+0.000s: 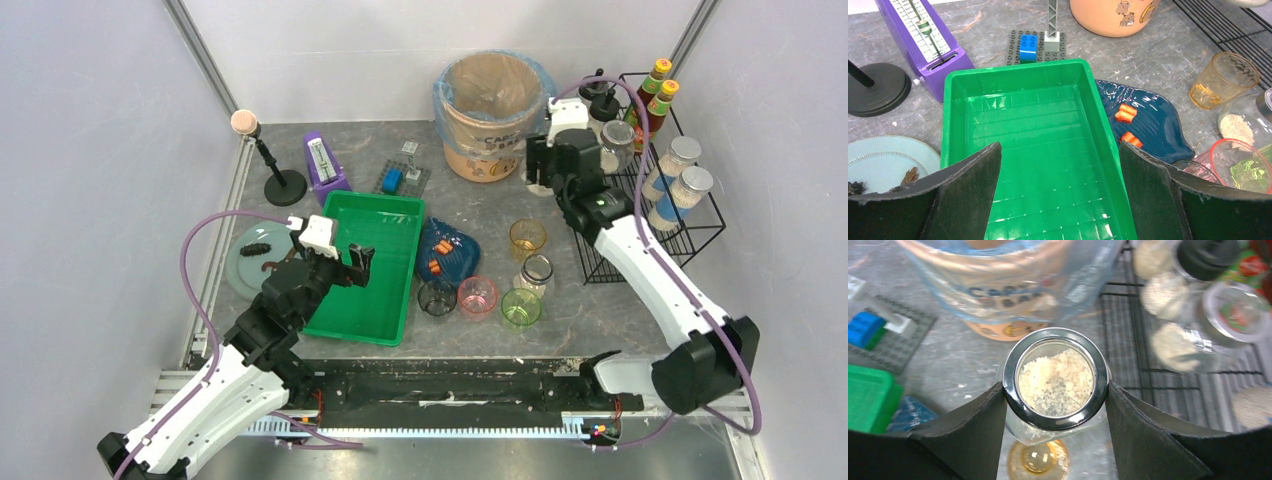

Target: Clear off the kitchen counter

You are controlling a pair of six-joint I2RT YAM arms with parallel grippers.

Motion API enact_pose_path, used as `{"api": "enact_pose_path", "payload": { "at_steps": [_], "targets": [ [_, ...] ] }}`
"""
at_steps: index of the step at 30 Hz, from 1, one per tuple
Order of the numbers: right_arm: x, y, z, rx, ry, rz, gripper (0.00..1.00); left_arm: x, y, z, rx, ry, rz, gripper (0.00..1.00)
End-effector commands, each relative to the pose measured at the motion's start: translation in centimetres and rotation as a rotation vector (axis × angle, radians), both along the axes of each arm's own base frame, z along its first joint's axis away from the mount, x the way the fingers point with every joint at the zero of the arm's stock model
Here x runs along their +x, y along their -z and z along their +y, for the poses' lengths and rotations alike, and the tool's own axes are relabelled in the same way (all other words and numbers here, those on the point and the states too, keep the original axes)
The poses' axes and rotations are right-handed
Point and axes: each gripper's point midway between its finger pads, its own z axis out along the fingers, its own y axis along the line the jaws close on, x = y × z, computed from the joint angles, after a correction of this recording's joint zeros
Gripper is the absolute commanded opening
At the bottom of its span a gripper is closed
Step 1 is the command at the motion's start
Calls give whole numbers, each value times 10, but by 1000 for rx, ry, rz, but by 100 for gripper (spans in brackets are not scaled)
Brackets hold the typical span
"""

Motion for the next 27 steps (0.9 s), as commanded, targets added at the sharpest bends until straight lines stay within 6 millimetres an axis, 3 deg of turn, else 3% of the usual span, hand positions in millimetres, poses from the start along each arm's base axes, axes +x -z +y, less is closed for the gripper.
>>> {"api": "enact_pose_path", "payload": {
  "at_steps": [1, 8, 13, 18, 27],
  "targets": [
    [-17, -54, -38, -36, 9, -83, 24, 0, -12, -8, -58, 19, -5, 92],
    [-27, -61, -106, -88, 146, -80, 23, 0, -9, -10, -58, 24, 4, 92],
    [-20, -60, -137, -77, 197, -83, 21, 1, -9, -10, -55, 23, 7, 92],
    [-10, -51, -162, -47, 226, -74, 19, 1, -9, -10, -55, 19, 6, 92],
    [3, -6, -180, -5, 185, -38, 18, 1, -9, -8, -42, 15, 1, 91]
  ]
}}
